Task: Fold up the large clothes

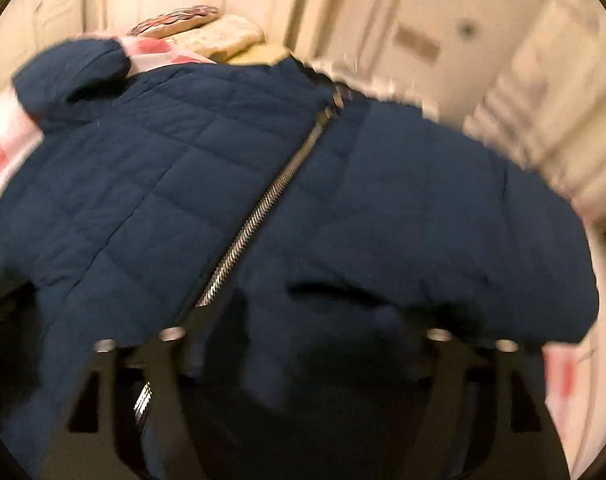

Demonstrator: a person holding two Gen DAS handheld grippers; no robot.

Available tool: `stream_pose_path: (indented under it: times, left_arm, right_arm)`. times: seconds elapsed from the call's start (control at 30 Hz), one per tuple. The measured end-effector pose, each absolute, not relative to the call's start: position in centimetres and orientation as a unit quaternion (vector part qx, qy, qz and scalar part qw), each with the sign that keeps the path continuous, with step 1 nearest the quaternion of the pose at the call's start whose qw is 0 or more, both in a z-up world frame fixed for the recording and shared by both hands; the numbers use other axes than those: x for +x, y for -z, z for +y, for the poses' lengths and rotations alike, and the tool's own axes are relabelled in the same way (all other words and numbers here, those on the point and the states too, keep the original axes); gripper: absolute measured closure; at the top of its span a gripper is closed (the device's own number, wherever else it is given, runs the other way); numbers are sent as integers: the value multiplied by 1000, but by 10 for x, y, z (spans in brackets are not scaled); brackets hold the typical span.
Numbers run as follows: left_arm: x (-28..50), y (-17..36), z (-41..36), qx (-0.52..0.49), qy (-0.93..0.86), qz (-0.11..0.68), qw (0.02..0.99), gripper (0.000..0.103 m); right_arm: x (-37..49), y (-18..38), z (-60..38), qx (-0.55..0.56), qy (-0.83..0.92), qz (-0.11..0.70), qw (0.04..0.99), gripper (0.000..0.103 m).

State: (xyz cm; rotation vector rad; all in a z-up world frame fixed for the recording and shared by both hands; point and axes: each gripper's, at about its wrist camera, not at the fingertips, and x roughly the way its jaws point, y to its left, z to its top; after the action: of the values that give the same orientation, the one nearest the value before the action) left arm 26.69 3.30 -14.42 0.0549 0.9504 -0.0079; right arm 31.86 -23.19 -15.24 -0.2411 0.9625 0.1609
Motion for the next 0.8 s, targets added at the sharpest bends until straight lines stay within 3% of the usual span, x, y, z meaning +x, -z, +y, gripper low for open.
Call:
stream_pose_path:
  times: [0.17, 0.43, 0.8]
  left_arm:
    - [267, 145, 33, 25, 5, 457, 889, 2]
    - [262, 131, 11, 87, -4, 443, 892, 2]
    - [284, 63, -146, 188, 167, 332, 909, 2]
  right_arm:
    - [257, 120, -295, 38, -134, 446, 884, 24]
    - [217, 111, -405, 206, -50, 413, 886, 23]
    - [224, 160, -363, 80, 18, 410, 908, 24]
